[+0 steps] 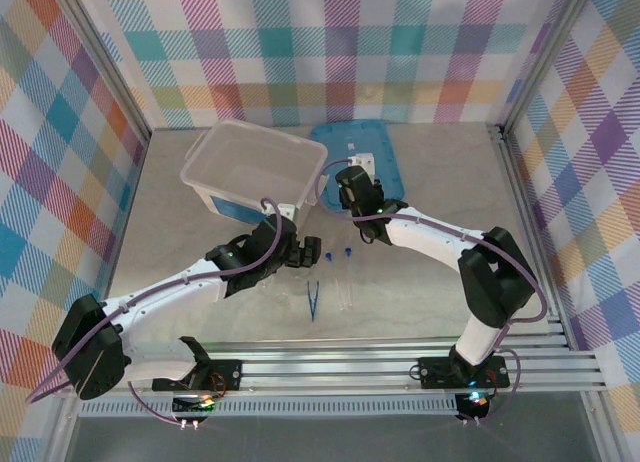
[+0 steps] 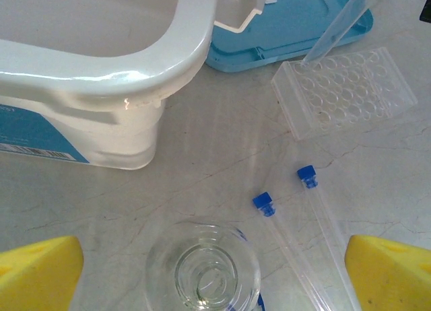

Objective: Organize the chemistry lab equipment

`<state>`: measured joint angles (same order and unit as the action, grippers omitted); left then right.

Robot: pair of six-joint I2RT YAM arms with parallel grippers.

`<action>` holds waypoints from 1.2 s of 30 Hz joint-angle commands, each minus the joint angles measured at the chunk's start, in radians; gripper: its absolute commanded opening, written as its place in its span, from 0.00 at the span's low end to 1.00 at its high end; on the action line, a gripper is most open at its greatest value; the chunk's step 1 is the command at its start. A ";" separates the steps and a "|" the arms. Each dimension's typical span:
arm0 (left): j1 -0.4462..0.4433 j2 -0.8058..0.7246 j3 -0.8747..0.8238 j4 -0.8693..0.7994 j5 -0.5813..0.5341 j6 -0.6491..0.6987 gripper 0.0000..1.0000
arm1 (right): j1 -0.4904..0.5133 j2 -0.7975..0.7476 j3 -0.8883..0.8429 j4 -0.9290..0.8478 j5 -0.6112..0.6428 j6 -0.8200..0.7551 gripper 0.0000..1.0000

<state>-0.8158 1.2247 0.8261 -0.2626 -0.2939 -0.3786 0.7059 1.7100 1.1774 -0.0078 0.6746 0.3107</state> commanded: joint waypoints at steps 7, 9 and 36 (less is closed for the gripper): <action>-0.006 -0.016 -0.012 -0.007 -0.010 -0.010 0.99 | -0.005 0.028 0.028 -0.001 -0.018 0.031 0.07; -0.006 -0.017 -0.014 -0.006 -0.014 -0.010 1.00 | -0.005 0.030 0.028 -0.003 -0.018 0.034 0.07; -0.006 -0.008 -0.026 0.011 -0.008 -0.014 1.00 | -0.004 -0.034 0.021 -0.034 -0.020 0.031 0.43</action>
<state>-0.8158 1.2232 0.8074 -0.2600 -0.2935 -0.3790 0.7059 1.7321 1.1786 -0.0269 0.6533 0.3466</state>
